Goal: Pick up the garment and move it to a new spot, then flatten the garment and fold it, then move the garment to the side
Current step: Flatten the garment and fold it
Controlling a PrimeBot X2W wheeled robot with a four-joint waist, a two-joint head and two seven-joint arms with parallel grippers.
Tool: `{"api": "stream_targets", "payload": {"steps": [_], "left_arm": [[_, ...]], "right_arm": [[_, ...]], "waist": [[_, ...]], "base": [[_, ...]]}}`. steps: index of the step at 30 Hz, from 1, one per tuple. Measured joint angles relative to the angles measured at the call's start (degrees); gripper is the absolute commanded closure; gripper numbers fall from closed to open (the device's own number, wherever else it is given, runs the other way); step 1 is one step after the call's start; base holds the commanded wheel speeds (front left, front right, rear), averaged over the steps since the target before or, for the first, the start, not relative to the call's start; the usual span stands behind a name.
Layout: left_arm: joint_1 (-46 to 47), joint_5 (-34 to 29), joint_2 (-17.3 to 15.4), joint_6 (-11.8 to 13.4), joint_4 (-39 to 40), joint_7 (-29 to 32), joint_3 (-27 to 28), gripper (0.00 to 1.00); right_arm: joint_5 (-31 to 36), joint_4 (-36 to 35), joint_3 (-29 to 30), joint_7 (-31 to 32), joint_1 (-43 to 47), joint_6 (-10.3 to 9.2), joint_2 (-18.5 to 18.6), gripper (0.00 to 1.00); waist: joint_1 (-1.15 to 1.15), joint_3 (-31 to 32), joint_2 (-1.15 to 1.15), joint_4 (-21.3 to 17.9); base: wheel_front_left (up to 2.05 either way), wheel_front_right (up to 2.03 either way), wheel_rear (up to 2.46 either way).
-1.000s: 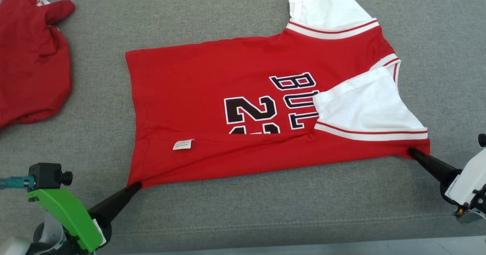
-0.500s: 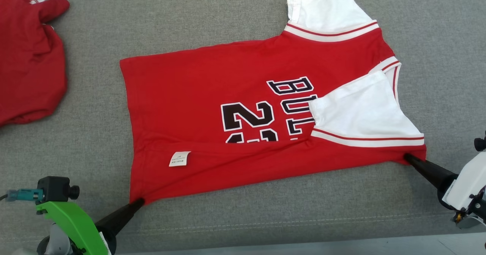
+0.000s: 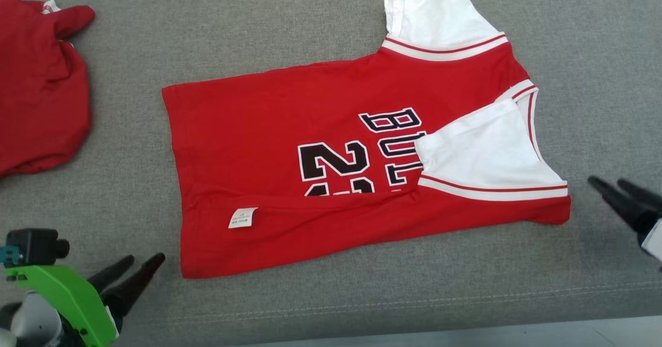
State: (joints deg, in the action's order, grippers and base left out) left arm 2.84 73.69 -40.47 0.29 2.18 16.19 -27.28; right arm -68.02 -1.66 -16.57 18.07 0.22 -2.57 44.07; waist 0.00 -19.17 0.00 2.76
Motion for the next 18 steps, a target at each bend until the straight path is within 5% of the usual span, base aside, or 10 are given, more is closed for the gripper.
{"api": "stream_targets", "payload": {"steps": [7, 18], "left_arm": [[12.6, -4.8, -3.6, 0.6, 5.3, 1.5, 1.9, 0.0], [33.2, -6.4, -2.2, -0.8, 6.4, 13.6, -2.1, 0.0]], "right_arm": [[7.5, -5.0, 1.2, 0.3, -15.1, -0.82, 3.7, 0.0], [15.2, -5.0, -4.0, 8.4, -38.1, -2.53, 2.7, 0.0]], "waist": [[0.0, -2.5, 0.0, -0.4], [0.0, -9.9, 0.0, 1.2]], "base": [[0.0, 0.0, 0.0], [0.0, 0.0, 0.0]]}}
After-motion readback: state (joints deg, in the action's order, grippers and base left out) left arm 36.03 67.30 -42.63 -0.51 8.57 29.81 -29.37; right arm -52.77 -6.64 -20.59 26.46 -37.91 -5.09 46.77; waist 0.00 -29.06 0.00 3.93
